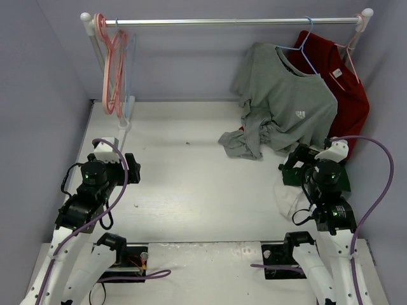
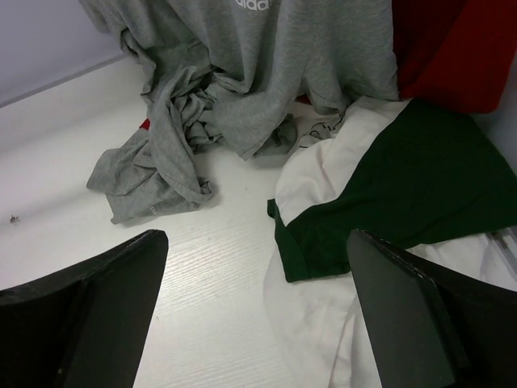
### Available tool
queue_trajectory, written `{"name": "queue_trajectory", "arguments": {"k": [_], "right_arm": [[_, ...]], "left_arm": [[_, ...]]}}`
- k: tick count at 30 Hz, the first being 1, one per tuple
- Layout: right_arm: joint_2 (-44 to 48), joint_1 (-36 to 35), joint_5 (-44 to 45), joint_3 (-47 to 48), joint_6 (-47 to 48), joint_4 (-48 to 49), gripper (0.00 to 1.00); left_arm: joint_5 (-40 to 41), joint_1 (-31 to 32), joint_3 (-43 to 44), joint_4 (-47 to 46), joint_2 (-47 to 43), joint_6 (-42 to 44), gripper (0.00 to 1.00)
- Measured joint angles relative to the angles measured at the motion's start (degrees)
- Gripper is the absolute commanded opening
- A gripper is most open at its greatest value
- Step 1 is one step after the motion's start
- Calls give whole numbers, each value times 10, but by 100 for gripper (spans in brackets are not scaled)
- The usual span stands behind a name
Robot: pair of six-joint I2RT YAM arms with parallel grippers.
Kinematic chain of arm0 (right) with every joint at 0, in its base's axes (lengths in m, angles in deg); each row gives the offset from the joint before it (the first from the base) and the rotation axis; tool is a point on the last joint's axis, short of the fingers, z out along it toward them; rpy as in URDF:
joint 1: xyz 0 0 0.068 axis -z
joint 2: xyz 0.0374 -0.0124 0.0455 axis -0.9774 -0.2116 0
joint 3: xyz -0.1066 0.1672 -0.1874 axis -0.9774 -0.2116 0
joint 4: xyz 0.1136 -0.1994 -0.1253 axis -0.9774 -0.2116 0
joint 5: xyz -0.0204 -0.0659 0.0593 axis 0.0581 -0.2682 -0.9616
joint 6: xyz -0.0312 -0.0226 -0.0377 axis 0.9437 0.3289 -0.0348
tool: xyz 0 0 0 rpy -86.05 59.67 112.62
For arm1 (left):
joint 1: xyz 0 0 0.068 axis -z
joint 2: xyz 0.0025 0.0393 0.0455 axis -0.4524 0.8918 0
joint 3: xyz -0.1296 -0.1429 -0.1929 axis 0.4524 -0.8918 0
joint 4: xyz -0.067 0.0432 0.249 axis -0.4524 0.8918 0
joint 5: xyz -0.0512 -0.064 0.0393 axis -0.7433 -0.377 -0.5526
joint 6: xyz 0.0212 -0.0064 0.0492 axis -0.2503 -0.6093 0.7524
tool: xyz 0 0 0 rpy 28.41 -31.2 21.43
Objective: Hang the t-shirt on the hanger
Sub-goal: Pick up the T-shirt from the center of the board.
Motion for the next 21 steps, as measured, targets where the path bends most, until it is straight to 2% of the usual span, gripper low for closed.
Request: {"name": "queue_trajectory", "arguments": {"k": [5, 9, 15, 21], "right_arm": [[-25, 0, 44, 1, -4, -7, 100], [-107, 0, 105, 12, -44, -21, 100], [-254, 2, 174, 18, -155, -46, 99], [-356, 19, 189, 0, -279, -36, 99]], "left_arm": [[-4, 0, 0, 8, 0, 5, 80], [-9, 0, 0, 26, 0, 5, 80], [-28, 0, 1, 45, -16, 1, 80], [-40, 0, 13, 72, -44, -1, 79]]}}
